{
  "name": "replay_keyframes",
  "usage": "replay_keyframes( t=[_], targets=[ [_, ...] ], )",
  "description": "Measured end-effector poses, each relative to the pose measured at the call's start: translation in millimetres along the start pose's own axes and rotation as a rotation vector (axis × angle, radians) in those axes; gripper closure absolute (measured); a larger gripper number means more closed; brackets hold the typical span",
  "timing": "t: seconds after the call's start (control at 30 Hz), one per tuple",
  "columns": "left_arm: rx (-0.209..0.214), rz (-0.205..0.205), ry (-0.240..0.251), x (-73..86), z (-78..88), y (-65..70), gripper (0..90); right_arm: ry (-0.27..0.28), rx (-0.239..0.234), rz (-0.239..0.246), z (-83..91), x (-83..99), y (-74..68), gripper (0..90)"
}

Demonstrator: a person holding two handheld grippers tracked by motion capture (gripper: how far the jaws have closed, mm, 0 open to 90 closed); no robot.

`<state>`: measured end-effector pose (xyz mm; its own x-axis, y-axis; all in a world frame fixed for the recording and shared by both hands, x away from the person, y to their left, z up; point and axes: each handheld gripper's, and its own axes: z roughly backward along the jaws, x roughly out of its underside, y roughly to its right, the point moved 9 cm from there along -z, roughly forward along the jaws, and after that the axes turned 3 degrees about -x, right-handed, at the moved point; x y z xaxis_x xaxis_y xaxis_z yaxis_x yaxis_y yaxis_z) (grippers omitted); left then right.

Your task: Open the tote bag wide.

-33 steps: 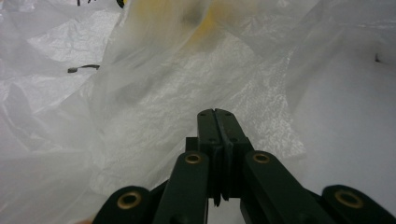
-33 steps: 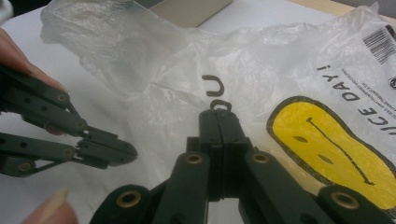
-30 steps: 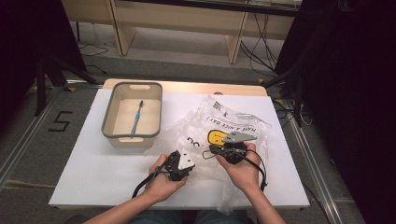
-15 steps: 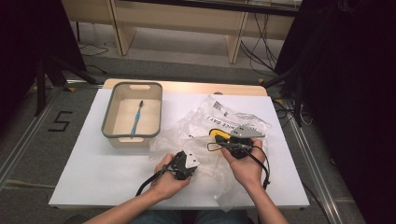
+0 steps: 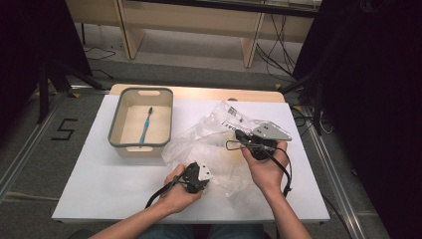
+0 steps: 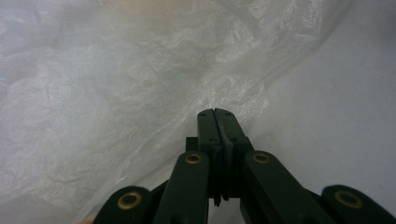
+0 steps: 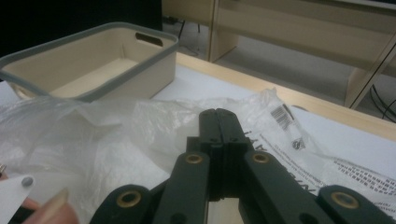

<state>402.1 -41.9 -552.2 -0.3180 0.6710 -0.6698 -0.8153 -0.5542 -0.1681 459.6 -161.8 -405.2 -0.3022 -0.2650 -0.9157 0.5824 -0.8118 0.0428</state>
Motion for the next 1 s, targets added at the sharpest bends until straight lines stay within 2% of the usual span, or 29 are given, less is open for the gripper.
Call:
replay_keyframes(
  t=[0.3,0.53,0.73,0.9,1.0],
  targets=[
    [-0.013,0.004,-0.007,0.8,0.6,-3.8,89.2,0.051,0.021,-0.008,2.7,-13.1,5.3,90.0],
    [-0.025,0.023,-0.008,2.2,-0.5,-10.7,89.2,0.050,0.025,0.000,1.5,-11.8,5.8,90.0],
    [-0.035,0.013,-0.013,2.6,-0.6,-13.5,88.7,0.092,0.043,0.004,4.9,-19.0,8.2,90.0],
    [-0.042,0.011,-0.006,2.2,-0.7,-13.9,88.0,0.079,0.041,0.007,3.7,-15.8,8.2,90.0],
    [-0.046,0.015,0.015,-0.4,2.3,-14.9,86.6,0.075,0.040,0.007,3.1,-14.5,8.1,90.0]
  ],
)
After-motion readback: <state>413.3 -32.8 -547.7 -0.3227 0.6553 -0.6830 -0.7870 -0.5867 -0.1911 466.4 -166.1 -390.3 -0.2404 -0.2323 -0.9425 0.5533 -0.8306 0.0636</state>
